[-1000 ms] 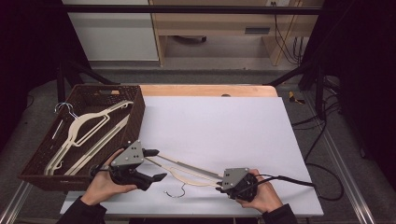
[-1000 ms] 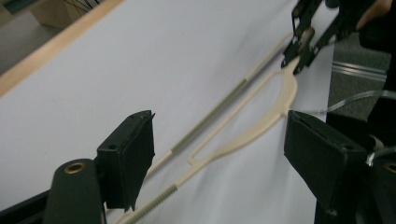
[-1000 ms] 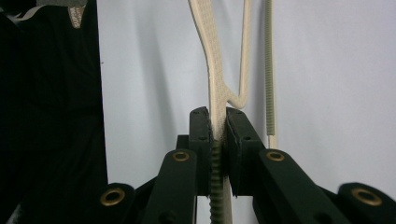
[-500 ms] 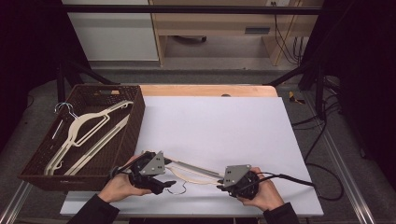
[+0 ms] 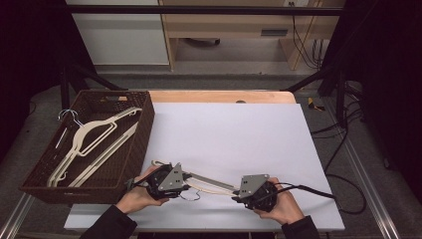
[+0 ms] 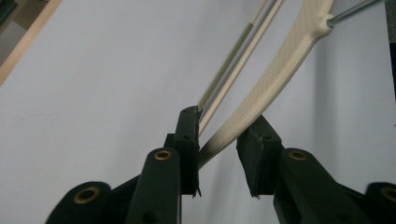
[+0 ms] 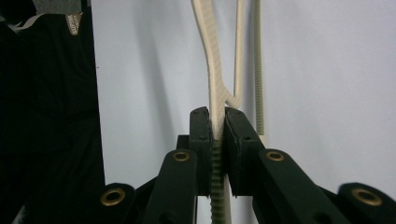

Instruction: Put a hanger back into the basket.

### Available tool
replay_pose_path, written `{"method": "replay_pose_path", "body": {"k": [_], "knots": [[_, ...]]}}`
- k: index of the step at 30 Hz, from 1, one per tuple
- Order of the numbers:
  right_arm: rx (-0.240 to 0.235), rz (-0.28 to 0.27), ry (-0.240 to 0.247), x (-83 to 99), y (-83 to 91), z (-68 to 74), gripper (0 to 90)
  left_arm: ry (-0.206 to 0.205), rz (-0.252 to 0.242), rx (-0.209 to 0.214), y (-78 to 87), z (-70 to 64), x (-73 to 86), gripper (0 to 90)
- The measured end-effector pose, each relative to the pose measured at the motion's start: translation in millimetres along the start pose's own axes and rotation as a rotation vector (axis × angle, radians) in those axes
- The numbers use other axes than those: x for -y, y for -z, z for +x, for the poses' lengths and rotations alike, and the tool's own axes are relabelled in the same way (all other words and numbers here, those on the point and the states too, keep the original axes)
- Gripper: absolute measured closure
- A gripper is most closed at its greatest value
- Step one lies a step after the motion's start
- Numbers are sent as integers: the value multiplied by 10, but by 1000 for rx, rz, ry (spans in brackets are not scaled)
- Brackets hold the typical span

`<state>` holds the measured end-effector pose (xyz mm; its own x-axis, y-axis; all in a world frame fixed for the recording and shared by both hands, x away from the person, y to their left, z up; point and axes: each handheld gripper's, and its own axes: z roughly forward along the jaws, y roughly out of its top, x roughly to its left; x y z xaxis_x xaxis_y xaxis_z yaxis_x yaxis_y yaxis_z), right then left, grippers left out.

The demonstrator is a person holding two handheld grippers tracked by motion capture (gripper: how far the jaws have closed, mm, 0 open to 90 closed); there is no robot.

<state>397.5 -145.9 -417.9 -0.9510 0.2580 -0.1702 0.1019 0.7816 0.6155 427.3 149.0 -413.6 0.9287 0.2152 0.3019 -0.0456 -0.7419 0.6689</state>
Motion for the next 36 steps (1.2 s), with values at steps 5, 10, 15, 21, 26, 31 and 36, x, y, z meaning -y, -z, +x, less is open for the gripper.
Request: {"method": "replay_pose_path", "body": {"k": [5, 10, 15, 21, 26, 31, 36], "knots": [[28, -1, -2, 5, 16, -34, 820, 3, -40, -18, 20, 16, -49, 737], [71, -9, -42, -9, 73, -95, 768, 4, -50, -24, 23, 9, -113, 768], [135, -35, -88, -20, 132, -150, 606, -2, -41, -25, 34, -32, -165, 810], [196, -111, -170, -30, 241, -206, 441, 33, -71, 15, 86, -61, -228, 853], [255, -208, -222, -23, 381, -244, 348, 99, -89, 11, 161, -62, -270, 865], [276, -283, -267, -3, 511, -251, 291, 180, -122, 1, 303, -68, -325, 865], [255, -366, -365, 92, 591, -266, 220, 253, -149, -42, 504, -25, -418, 865]]}}
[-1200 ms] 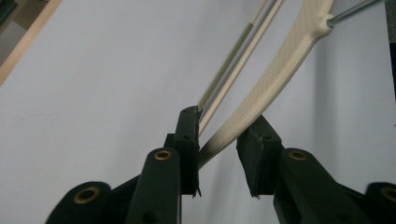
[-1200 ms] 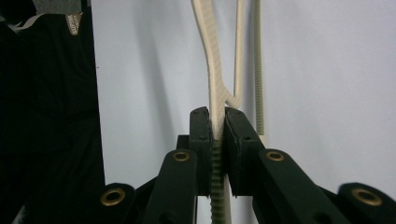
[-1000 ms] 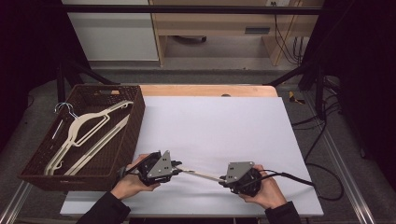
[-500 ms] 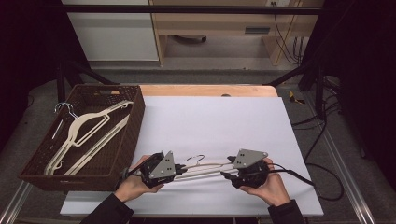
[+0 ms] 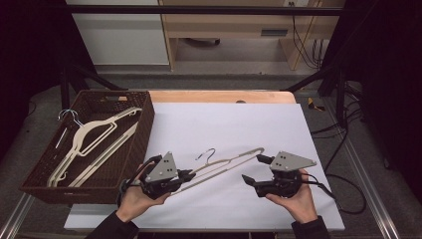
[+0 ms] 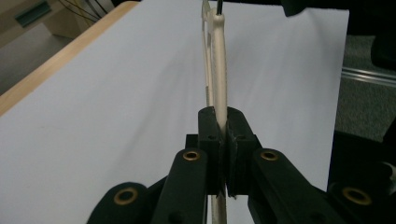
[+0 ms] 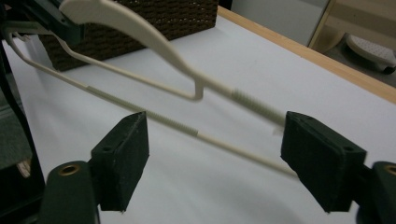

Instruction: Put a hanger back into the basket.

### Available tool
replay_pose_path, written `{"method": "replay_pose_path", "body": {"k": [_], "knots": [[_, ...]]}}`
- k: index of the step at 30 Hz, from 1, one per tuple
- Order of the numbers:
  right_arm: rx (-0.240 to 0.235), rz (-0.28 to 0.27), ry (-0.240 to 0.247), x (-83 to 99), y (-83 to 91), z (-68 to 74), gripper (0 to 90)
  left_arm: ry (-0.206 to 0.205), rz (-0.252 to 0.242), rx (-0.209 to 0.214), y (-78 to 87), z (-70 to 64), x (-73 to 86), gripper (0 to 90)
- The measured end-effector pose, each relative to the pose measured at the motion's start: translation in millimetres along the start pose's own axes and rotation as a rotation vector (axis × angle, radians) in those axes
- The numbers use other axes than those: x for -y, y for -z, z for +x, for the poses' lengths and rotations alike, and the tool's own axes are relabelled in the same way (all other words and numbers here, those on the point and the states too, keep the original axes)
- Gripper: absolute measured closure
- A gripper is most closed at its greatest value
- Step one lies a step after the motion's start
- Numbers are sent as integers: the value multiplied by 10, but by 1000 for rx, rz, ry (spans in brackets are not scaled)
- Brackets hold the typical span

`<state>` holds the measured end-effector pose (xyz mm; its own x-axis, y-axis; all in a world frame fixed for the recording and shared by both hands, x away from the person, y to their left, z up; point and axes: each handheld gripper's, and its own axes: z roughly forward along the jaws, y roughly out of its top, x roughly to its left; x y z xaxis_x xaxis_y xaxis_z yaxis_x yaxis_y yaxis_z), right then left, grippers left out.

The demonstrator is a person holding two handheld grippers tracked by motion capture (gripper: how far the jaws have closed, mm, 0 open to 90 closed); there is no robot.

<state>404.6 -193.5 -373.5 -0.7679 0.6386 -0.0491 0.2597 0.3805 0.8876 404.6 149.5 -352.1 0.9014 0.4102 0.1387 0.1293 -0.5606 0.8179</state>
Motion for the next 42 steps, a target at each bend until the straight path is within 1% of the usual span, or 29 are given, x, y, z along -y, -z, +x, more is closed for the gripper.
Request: {"method": "replay_pose_path", "body": {"k": [1, 2, 3, 4, 5, 12, 14, 16, 20, 22, 24, 26, 28, 31, 34, 35, 39, 42], "knots": [[5, -1, -14, 10, 12, -5, 199, 14, -7, -14, 68, 22, -45, 865], [21, -4, -23, 32, 32, -12, 167, 22, -15, -19, 102, 34, -63, 865], [26, -6, -25, 45, 43, -18, 152, 31, -22, -25, 150, 54, -89, 865], [32, -11, -39, 62, 56, -23, 137, 45, -37, -34, 179, 65, -106, 865], [33, -16, -48, 76, 65, -32, 127, 57, -41, -42, 240, 95, -134, 865], [62, -53, -118, 167, 162, -107, 93, 85, -71, -79, 547, 275, -217, 865], [71, -64, -128, 182, 184, -123, 90, 93, -70, -90, 614, 325, -230, 864], [81, -62, -128, 193, 197, -129, 81, 99, -64, -99, 673, 373, -242, 864], [82, -59, -132, 220, 197, -141, 75, 115, -58, -112, 794, 506, -248, 864], [89, -54, -129, 232, 195, -147, 75, 124, -54, -121, 861, 588, -231, 864], [89, -54, -132, 236, 195, -148, 74, 124, -53, -134, 922, 665, -208, 864], [87, -55, -135, 239, 195, -153, 74, 141, -59, -136, 976, 739, -180, 864], [87, -54, -136, 242, 194, -155, 75, 152, -59, -147, 1046, 825, -148, 864], [87, -52, -136, 246, 192, -160, 75, 169, -62, -173, 1163, 960, -94, 864], [87, -49, -139, 248, 190, -163, 74, 177, -60, -191, 1263, 1075, -43, 863], [89, -49, -140, 248, 188, -163, 73, 187, -66, -201, 1303, 1120, -19, 863], [89, -52, -141, 251, 194, -170, 68, 204, -73, -237, 1439, 1265, 62, 863], [88, -57, -140, 254, 203, -175, 64, 228, -83, -261, 1532, 1361, 131, 863]]}}
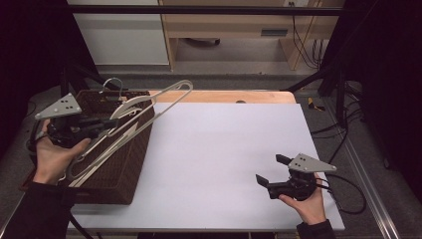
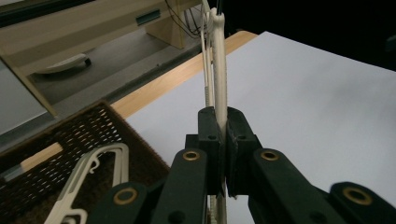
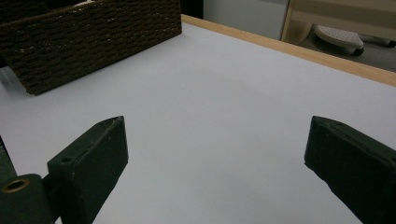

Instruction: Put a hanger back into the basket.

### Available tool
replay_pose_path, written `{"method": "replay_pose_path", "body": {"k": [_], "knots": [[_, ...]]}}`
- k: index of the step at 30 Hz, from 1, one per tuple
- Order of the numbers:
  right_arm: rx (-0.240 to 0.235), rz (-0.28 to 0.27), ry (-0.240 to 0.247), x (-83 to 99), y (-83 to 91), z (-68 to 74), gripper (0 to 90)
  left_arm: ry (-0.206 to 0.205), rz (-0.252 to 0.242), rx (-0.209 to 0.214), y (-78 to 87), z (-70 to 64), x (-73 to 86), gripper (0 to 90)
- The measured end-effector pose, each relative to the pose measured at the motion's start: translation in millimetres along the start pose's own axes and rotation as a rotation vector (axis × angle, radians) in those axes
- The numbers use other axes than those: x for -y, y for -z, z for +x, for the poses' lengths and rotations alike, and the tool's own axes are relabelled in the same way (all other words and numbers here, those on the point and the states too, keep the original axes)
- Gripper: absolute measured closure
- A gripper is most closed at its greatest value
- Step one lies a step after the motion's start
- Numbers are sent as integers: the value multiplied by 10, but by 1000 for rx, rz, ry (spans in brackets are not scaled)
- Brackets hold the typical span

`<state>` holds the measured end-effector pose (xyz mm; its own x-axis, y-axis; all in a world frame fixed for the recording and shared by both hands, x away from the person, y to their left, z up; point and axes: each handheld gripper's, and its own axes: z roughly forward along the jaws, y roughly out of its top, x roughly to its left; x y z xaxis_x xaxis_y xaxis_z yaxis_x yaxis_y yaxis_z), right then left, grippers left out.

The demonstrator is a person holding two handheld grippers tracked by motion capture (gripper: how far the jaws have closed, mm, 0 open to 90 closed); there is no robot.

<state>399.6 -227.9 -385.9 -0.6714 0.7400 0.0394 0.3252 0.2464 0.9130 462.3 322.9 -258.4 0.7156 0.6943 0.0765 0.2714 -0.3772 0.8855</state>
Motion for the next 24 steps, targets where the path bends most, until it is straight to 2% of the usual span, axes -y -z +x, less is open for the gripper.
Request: {"method": "replay_pose_path", "body": {"k": [8, 15, 24], "knots": [[6, 6, 2, 8, -11, -2, 58, 59, -1, -45, 143, 320, 139, 863], [10, 13, 2, 14, -21, -3, 57, 103, 5, -72, 228, 594, 374, 862], [4, 27, 3, 24, -43, -5, 57, 136, 39, -111, 295, 787, 585, 862]]}}
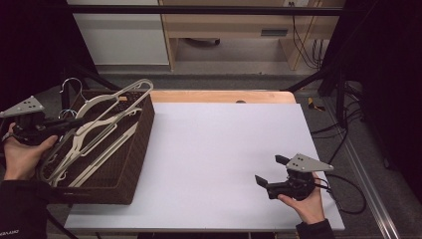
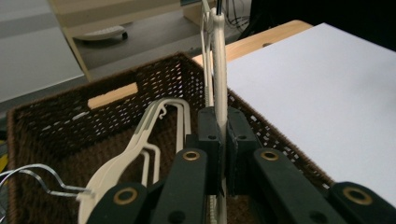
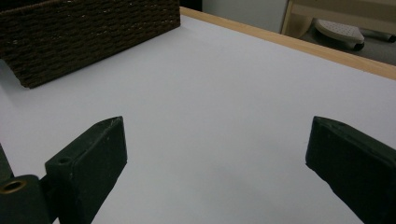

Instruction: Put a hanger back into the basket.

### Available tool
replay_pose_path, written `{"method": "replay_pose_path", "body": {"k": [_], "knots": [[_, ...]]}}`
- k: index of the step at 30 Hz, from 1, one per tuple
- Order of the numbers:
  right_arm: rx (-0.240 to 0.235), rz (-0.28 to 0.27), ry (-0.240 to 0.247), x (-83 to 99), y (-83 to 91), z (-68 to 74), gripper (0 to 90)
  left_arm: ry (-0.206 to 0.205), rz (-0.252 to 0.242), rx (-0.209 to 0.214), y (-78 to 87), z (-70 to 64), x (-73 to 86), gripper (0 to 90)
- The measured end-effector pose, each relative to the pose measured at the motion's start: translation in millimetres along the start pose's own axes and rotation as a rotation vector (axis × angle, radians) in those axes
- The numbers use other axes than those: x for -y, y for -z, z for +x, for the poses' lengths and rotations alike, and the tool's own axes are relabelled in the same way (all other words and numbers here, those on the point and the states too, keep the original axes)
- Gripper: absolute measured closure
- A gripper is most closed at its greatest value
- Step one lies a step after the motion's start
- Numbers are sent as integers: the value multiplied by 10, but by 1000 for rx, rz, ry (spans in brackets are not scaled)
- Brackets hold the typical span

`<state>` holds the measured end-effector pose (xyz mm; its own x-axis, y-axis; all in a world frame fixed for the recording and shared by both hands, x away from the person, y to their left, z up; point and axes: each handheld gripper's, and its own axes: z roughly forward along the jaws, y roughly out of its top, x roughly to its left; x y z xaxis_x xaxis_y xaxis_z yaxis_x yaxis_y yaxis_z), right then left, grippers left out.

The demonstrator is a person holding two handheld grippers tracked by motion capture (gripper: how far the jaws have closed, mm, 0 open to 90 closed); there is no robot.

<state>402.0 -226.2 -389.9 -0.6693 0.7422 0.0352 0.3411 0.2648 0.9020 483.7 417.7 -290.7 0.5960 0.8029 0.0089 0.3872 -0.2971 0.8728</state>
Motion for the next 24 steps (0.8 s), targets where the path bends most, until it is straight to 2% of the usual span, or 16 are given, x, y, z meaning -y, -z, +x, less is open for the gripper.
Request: {"method": "replay_pose_path", "body": {"k": [11, 14, 18, 24], "knots": [[3, 7, -1, 10, -11, -9, 57, 14, 60, -31, -41, 187, 216, 863], [2, 12, 0, 13, -24, -6, 57, 31, 77, -44, -79, 194, 289, 863], [-1, 16, 5, 15, -25, -6, 55, 54, 82, -30, -159, 182, 352, 862], [-3, 18, 4, 15, -24, -7, 55, 90, 140, -34, -375, 156, 508, 861]]}}
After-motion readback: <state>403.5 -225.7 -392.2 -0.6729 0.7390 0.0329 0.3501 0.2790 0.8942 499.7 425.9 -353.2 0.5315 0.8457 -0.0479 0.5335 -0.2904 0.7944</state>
